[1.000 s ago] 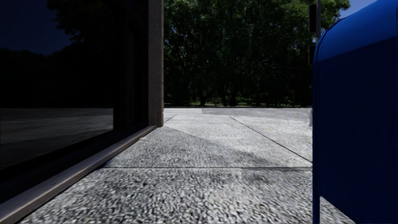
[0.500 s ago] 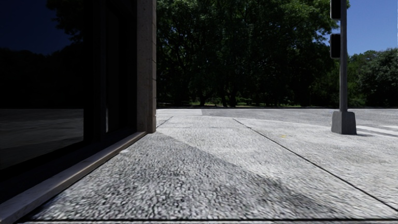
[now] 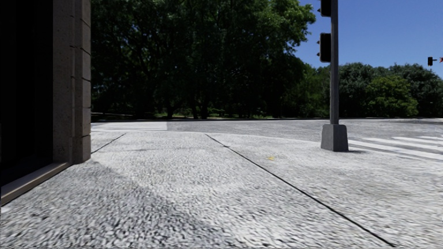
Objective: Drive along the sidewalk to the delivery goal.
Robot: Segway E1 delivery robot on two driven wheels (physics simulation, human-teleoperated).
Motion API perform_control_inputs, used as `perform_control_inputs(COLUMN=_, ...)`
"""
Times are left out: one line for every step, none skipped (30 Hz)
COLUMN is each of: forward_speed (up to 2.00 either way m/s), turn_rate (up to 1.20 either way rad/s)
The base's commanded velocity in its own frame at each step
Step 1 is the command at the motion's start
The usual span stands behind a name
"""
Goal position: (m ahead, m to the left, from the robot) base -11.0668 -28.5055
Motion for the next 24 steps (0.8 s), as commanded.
perform_control_inputs(forward_speed=1.79, turn_rate=-0.60)
perform_control_inputs(forward_speed=1.79, turn_rate=-0.60)
perform_control_inputs(forward_speed=1.79, turn_rate=-0.59)
perform_control_inputs(forward_speed=1.79, turn_rate=-0.59)
perform_control_inputs(forward_speed=1.79, turn_rate=-0.59)
perform_control_inputs(forward_speed=1.79, turn_rate=-0.59)
perform_control_inputs(forward_speed=1.79, turn_rate=-0.59)
perform_control_inputs(forward_speed=1.79, turn_rate=-0.59)
perform_control_inputs(forward_speed=1.79, turn_rate=-0.59)
perform_control_inputs(forward_speed=1.76, turn_rate=-0.59)
perform_control_inputs(forward_speed=1.76, turn_rate=-0.59)
perform_control_inputs(forward_speed=1.67, turn_rate=-0.59)
perform_control_inputs(forward_speed=1.63, turn_rate=-0.59)
perform_control_inputs(forward_speed=1.62, turn_rate=-0.59)
perform_control_inputs(forward_speed=1.62, turn_rate=-0.59)
perform_control_inputs(forward_speed=1.62, turn_rate=-0.59)
perform_control_inputs(forward_speed=1.62, turn_rate=-0.59)
perform_control_inputs(forward_speed=1.62, turn_rate=-0.59)
perform_control_inputs(forward_speed=1.62, turn_rate=-0.59)
perform_control_inputs(forward_speed=1.62, turn_rate=-0.59)
perform_control_inputs(forward_speed=1.62, turn_rate=-0.59)
perform_control_inputs(forward_speed=1.62, turn_rate=-0.59)
perform_control_inputs(forward_speed=1.62, turn_rate=-0.59)
perform_control_inputs(forward_speed=1.62, turn_rate=-0.59)
